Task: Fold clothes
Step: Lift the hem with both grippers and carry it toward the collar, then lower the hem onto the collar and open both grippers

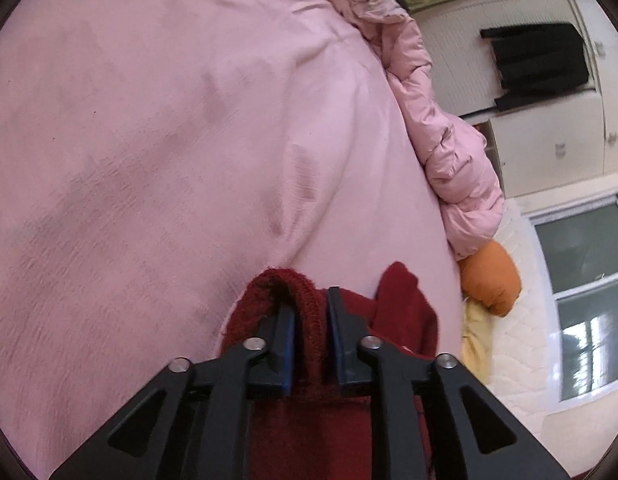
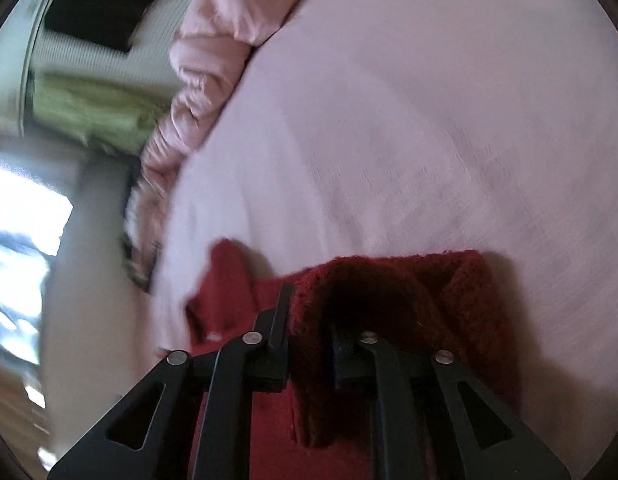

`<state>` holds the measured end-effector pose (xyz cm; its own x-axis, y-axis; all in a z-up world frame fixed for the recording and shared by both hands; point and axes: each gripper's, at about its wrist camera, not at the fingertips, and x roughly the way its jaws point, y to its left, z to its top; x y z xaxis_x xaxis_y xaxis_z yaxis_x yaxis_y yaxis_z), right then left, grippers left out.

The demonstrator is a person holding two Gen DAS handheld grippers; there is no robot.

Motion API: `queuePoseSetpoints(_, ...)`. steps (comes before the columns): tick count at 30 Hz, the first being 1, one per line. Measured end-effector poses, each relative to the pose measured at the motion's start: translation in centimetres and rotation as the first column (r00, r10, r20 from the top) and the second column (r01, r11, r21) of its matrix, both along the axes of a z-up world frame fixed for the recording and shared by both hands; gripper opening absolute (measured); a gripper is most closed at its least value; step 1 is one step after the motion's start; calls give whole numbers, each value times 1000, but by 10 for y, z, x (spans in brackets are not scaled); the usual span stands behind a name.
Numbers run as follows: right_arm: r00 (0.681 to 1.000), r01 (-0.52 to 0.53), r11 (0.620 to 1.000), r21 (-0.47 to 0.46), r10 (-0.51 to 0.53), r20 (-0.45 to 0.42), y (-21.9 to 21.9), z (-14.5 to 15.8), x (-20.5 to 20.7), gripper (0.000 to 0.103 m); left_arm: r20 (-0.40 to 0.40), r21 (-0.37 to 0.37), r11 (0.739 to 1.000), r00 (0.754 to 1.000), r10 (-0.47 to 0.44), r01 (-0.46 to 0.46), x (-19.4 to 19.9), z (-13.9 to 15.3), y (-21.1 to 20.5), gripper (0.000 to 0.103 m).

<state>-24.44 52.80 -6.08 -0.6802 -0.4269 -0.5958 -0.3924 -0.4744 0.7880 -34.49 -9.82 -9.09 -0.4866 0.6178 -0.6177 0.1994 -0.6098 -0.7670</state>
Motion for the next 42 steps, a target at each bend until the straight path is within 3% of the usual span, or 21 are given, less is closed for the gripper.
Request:
queuePoseSetpoints(2, 998, 58, 979, -198, -64, -24, 15, -2, 9, 20, -12, -1, 1000, 1000, 11, -11, 3, 16, -2, 37)
queuePoseSetpoints(4, 986, 116, 911, -396, -154, -65, 27, -7, 23, 29, -45, -28, 998, 997, 58, -59, 8, 38, -9, 44)
queuePoseSetpoints(6, 969, 174, 862, -475, -235, -71, 32, -6, 39, 48, -93, -71, 994, 993, 74, -81, 16, 61, -13, 45)
queuePoseSetpoints(7, 966, 187, 873, -450, -247, -77, 33, 1, 46, 49, -118, -124, 990, 992, 53, -68, 21, 72, -9, 45)
queuePoseSetpoints(9, 977, 157, 957, -244, -186, -103, 25, 27, 55, 49, -167, -296, 955, 986, -30, -21, 35, 92, 14, 45)
queuePoseSetpoints(10, 985, 123, 989, -84, -132, -109, 12, 43, 58, 49, -187, -363, 932, 979, -80, 7, 43, 98, 28, 45)
queuePoseSetpoints(12, 994, 31, 985, 172, -12, -106, -26, 64, 57, 49, -218, -481, 874, 955, -200, 73, 66, 101, 64, 50)
queuePoseSetpoints(13, 994, -5, 969, 248, 31, -102, -41, 68, 56, 49, -230, -518, 850, 941, -249, 98, 77, 99, 79, 53)
queuePoseSetpoints(16, 979, -145, 819, 555, 200, -40, -115, 73, 57, 49, -239, -624, 767, 897, -373, 152, 104, 82, 129, 61)
queuePoseSetpoints(17, 971, -174, 766, 618, 237, -19, -133, 71, 57, 49, -217, -672, 720, 886, -411, 169, 109, 71, 144, 62)
queuePoseSetpoints(18, 960, -205, 688, 697, 280, 6, -156, 67, 59, 49, -183, -717, 671, 877, -445, 191, 112, 57, 155, 62)
queuePoseSetpoints(19, 954, -217, 640, 737, 301, 19, -165, 64, 61, 49, -156, -747, 632, 869, -471, 208, 114, 43, 163, 62)
queuePoseSetpoints(20, 942, -235, 565, 791, 333, 41, -181, 57, 65, 49, -168, -777, 599, 855, -490, 191, 119, 26, 170, 69)
queuePoseSetpoints(22, 928, -285, 459, 841, 351, 123, -198, 29, 67, 49, -272, -784, 612, 827, -492, 107, 134, 17, 169, 71)
queuePoseSetpoints(24, 934, -236, 431, 871, 348, 81, -196, 10, 81, 51, -271, -790, 605, 830, -488, 98, 133, 20, 170, 73)
queuePoseSetpoints(30, 936, -218, 464, 859, 349, 49, -189, 9, 87, 54, -280, -805, 588, 828, -486, 73, 136, 20, 170, 75)
queuePoseSetpoints(39, 939, -185, 450, 874, 343, 22, -196, 7, 80, 55, -288, -805, 590, 826, -485, 65, 133, 17, 174, 76)
queuePoseSetpoints(42, 940, -181, 439, 880, 340, 24, -198, 6, 81, 56, -256, -819, 568, 840, -478, 74, 131, 20, 178, 76)
